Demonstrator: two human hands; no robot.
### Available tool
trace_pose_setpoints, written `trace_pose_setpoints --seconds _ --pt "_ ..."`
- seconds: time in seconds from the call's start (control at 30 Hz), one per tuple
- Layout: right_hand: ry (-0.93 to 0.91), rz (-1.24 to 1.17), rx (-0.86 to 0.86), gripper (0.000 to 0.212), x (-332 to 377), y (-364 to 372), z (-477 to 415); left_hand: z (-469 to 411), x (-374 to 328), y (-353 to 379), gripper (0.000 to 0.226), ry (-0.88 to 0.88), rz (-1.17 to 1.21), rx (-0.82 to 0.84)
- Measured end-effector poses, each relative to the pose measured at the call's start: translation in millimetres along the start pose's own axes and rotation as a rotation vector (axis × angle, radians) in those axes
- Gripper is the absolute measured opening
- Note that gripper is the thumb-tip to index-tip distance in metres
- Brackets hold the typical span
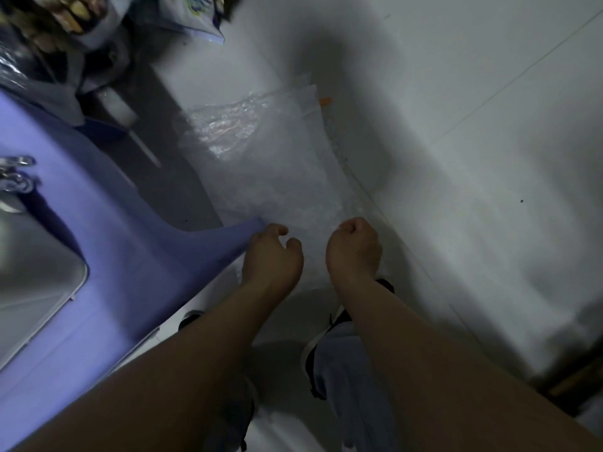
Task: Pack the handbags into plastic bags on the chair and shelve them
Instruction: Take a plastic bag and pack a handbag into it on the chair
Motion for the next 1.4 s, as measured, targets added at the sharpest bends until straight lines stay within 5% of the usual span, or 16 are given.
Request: trace_pose_setpoints --seconds 0.1,0.2,0.33,0.43,0.47,0.63,0.77,0.83,0.93,1.0,1.07,1.2,1.4 --pt "0.039 -0.012 -0.172 0.031 -1.5 -33.7 -10.0 -3.6 4.3 -7.2 0.038 -0.050 0.055 -0.020" --pt "0.132 -0.297 -0.170 0.026 -7.4 -47.0 -20.5 5.4 5.3 -6.0 0.044 -0.116 0.165 -0.007" --pt "0.392 -0.636 0.317 0.036 4.0 -30.7 23.7 39.3 -15.7 -9.0 0.085 -0.332 0.501 0.022" --pt "0.403 -0.744 0.619 0.047 27.3 -27.4 65.7 61.0 -33.4 -12.3 0.138 -0.450 0.718 0.050" --pt "0.402 -0.748 0.661 0.050 29.8 -26.9 72.0 64.7 -42.9 -14.6 0.139 -0.432 0.747 0.058" --pt "0.331 -0.610 0.710 0.036 77.9 -43.9 122.1 101.6 -116.7 -105.1 0.045 -0.011 0.580 -0.066" --pt "0.348 -0.544 0.790 0.021 132.5 -54.4 170.2 125.5 -149.6 -212.9 0.026 0.364 0.039 -0.375" --pt "0.274 -0.514 0.710 0.013 165.2 -67.4 186.2 147.0 -158.6 -262.9 0.043 0.551 -0.118 -0.519" --pt "0.254 -0.693 0.583 0.034 214.0 -74.9 205.2 167.7 -143.9 -326.2 0.050 0.710 -0.185 -0.632" --pt "0.282 -0.730 0.687 0.054 247.1 -55.5 236.2 175.0 -125.4 -357.3 0.047 0.776 -0.265 -0.619" --pt "0.182 -0.657 0.809 0.057 277.2 -30.0 268.5 175.7 -100.4 -384.0 0.049 0.756 -0.351 -0.598" --pt "-0.093 -0.368 0.936 0.024 305.4 30.0 328.4 170.4 -27.9 -406.8 0.061 0.626 -0.470 -0.442" --pt "0.029 -0.240 1.029 0.011 269.0 109.9 398.7 163.0 86.5 -438.9 0.024 0.107 -0.106 -0.364"
Point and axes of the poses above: each hand's wrist, its own z-axis away from the middle knuckle, its own y-axis out of the palm, x = y × z, the point moved 10 cm from there along -z, towards the middle knuckle, and after that the axes turned 4 degrees about -x, right-handed, at the moved point
